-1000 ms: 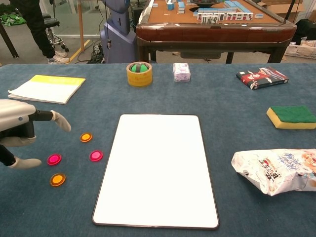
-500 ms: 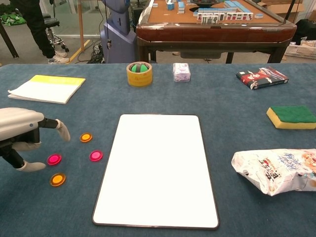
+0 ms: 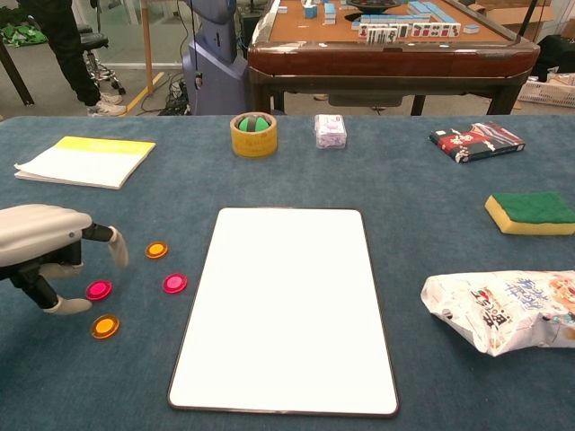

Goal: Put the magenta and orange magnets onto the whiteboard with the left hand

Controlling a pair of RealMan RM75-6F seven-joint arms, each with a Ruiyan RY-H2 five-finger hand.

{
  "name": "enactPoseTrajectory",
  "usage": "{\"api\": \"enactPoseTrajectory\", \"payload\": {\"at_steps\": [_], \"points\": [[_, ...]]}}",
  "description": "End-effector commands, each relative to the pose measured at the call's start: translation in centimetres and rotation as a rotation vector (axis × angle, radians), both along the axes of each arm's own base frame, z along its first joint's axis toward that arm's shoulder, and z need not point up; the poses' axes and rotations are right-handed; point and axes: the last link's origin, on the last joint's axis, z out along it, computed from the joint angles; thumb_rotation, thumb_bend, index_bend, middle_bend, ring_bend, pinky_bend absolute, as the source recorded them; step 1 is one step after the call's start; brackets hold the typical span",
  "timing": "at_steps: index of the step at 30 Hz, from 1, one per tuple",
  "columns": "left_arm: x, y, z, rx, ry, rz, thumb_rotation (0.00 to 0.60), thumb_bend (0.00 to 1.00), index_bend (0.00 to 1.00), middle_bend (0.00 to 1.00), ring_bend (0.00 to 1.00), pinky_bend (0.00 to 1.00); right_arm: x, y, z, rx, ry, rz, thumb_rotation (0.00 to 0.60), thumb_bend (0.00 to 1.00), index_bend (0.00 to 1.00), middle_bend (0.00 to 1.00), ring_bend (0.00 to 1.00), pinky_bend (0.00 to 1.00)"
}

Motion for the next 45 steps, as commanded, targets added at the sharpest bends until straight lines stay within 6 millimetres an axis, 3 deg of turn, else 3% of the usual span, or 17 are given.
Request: {"api": "enactPoseTrajectory", "payload": {"at_steps": [1, 45], "points": [[-0.31, 0.14, -0.19, 0.004, 0.014, 0.005, 0.6, 0.27, 0.44, 1.0, 1.0, 1.0, -0.01, -0.01, 0.01, -0.001, -0.001, -0.001, 0.6, 0.06, 0.26, 0.3, 0.3, 0.42], [-1.05, 0.98, -1.08, 0.004, 0.02, 0.077, 0.6, 0.3, 0.55, 1.0, 1.0, 1.0, -0.08, -0.19, -0.16, 0.007, 0.004, -0.01, 0.6, 0.06, 0.26, 0.3, 0.3, 0.42]]}}
